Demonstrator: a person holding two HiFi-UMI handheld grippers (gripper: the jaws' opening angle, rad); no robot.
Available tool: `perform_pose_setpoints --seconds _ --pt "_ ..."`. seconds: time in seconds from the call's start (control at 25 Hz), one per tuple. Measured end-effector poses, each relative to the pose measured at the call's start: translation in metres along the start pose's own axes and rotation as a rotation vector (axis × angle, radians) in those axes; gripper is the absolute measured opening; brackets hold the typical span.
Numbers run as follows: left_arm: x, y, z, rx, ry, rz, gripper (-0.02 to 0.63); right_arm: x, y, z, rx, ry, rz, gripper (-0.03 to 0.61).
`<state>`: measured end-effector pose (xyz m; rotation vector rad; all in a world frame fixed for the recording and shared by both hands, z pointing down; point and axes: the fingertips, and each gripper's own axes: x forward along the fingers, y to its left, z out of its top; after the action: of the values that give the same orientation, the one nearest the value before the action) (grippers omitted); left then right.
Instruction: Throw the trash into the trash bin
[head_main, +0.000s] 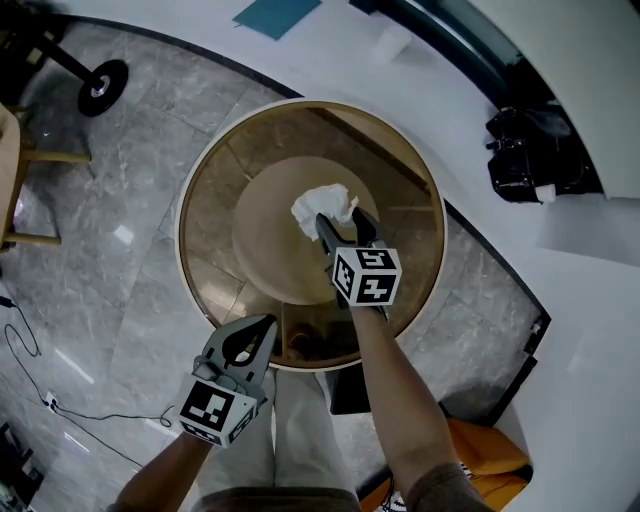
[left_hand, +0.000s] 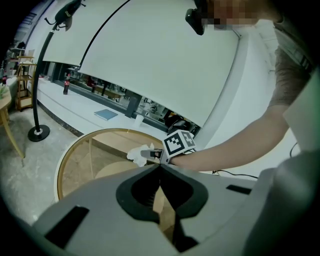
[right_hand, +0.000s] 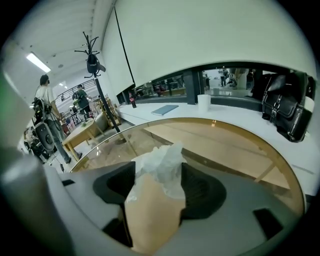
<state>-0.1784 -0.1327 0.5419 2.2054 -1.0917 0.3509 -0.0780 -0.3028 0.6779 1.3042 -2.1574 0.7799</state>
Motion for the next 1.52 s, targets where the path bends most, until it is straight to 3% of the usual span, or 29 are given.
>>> perform_pose_setpoints --seconds 0.12,0.44,0.84,1.2,1.52 --pt "0.0 -0.002 0.001 0.002 -0.007 -0.001 0.018 -0.003 0.003 0.003 -0.012 -0.007 0.007 0.178" --pt "-0.007 -0.007 -0.003 0.01 -0.002 -0.011 0.018 -0.017 0.014 0.001 -0.039 -0.014 0.011 0.034" --pt "-0.003 -0.032 -0.007 0.052 0.01 -0.068 0.018 -0.062 0.006 -0.009 -0.012 -0.06 -0.026 0.029" --pt "0.023 -0.091 -0.008 0.132 0.042 -0.208 0.018 -0.136 -0.052 -0.038 0.076 -0.108 -0.157 0.029" --pt "0.05 -0.175 -0.031 0.252 0.105 -0.386 0.018 -0.221 -0.117 -0.089 0.191 -0.141 -0.318 0.029"
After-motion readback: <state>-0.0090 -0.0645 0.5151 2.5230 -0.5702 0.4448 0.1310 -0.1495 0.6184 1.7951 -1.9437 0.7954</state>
